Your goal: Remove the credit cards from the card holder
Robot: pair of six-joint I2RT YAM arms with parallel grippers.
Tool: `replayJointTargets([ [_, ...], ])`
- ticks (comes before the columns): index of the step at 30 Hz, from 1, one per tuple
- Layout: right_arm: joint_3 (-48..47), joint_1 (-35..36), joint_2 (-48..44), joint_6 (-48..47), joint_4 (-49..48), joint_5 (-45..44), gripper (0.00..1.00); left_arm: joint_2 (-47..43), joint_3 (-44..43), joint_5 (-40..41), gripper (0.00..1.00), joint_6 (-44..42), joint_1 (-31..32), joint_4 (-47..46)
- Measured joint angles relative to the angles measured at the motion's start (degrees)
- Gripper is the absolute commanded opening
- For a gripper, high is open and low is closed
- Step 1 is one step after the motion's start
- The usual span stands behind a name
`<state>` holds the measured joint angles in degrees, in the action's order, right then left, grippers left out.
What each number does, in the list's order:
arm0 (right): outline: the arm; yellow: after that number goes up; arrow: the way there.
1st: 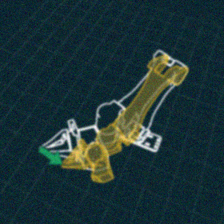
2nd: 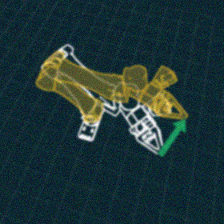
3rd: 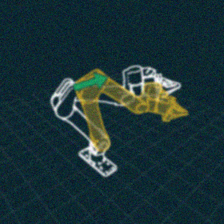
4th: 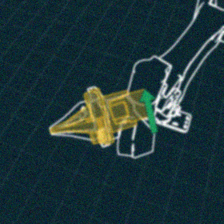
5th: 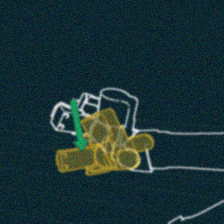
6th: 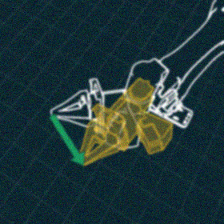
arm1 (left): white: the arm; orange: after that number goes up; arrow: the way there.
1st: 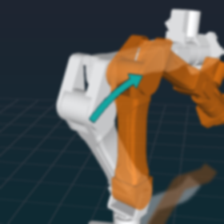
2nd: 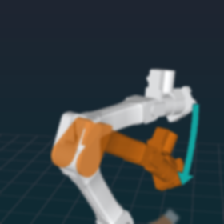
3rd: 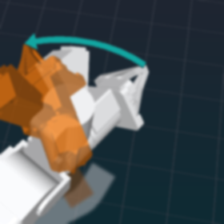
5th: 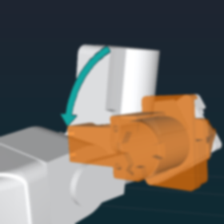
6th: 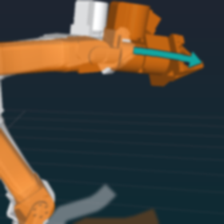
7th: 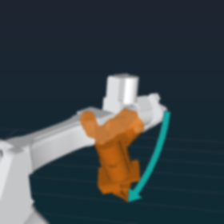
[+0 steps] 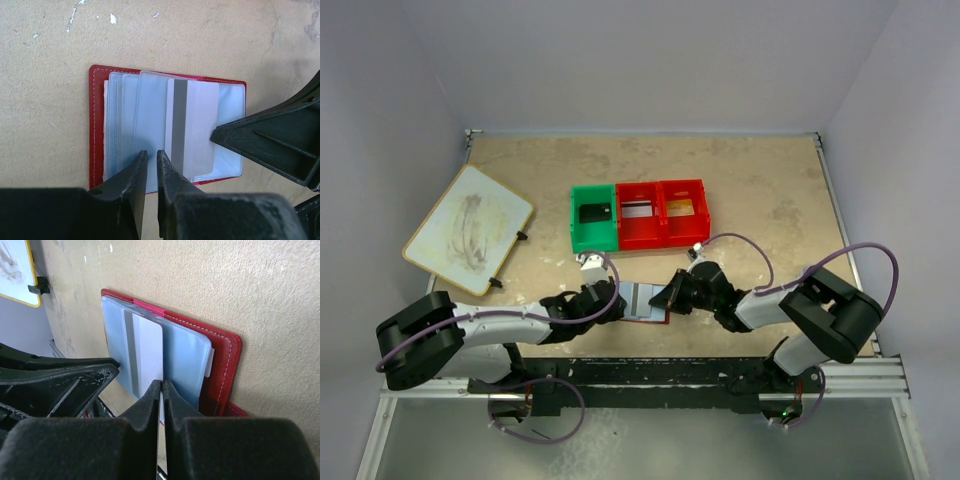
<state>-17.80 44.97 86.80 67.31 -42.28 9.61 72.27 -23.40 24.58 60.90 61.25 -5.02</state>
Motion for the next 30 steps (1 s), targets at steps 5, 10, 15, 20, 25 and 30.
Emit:
replayJointTargets([
  [5, 0.0, 0.0, 0.0, -0.4, -0.1, 0.1, 0.10, -0.3, 0.4, 0.1, 0.09, 0.0, 0.0, -0.1],
  [10, -0.1, 0.0, 0.1, -0.7, -0.2, 0.4, 0.14, -0.8, 0.9, 0.2, 0.07, 0.1, 0.0, -0.6],
  [15, -0.2, 0.0, 0.4, -0.9, -1.0, 0.5, 0.20, -0.8, 1.0, 0.3, 0.07, 0.2, 0.0, -0.7],
  [20, -1.6, 0.0, 2.5, -1.0, -2.0, 0.7, 0.22, -0.8, 1.2, 0.3, 0.05, 0.2, 0.0, -0.9],
  [25, -1.8, 0.0, 3.9, -0.7, -3.6, 1.0, 0.02, -0.8, 1.2, 0.3, 0.05, 0.2, 0.0, -0.9],
  [30, -0.7, 0.0, 2.6, 0.7, -5.3, 1.6, 0.00, -0.8, 1.2, 0.5, 0.04, 0.5, 0.0, -0.9],
])
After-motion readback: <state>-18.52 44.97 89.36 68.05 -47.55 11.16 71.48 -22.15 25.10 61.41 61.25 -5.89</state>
